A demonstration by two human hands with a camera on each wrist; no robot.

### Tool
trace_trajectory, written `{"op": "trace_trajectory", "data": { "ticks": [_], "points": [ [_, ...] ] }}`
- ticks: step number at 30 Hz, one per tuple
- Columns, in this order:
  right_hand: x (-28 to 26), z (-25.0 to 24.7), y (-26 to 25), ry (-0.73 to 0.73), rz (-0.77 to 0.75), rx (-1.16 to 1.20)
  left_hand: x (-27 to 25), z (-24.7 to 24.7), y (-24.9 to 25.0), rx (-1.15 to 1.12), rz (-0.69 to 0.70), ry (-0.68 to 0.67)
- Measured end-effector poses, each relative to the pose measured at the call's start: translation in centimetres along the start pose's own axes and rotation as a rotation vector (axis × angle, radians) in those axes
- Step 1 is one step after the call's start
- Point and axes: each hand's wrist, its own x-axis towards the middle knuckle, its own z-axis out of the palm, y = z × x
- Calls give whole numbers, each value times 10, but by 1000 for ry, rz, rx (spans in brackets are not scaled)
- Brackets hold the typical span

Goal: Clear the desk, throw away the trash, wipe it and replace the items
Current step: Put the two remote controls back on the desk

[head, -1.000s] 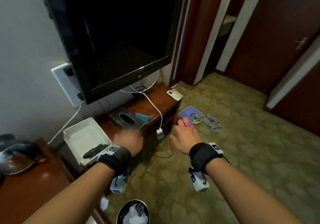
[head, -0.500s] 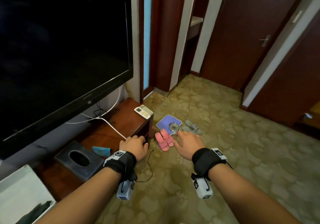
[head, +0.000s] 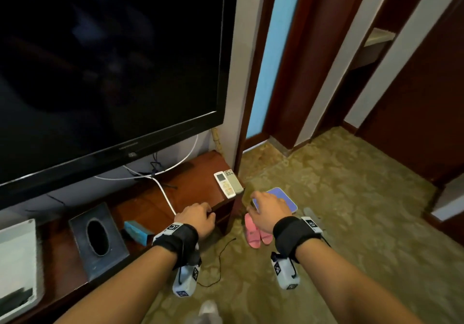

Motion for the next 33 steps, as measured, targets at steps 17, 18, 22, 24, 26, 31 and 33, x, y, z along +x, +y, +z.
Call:
{"op": "trace_trajectory", "data": {
  "ticks": [17,18,22,24,26,31,33],
  "points": [
    [286,98,80,-335,45,190,275,75,20,-290,-265,-213],
    [300,107,81,-345,51,186,284,79,20,-300,-281,-234],
    [348,148,81,-423,40,219,326,105,17,-307,-360,-246],
    [368,168,83,-428,26,193,346,118,17,-275,-362,-242],
    [381,184,88,-425,6,163,361,132,20,-247,-370,-235],
    [398,211,102,-409,-51,184,378,162,33,-152,-425,-179],
    [402,215,107,-407,-70,214,380,167,37,-130,-459,-128]
  ]
}}
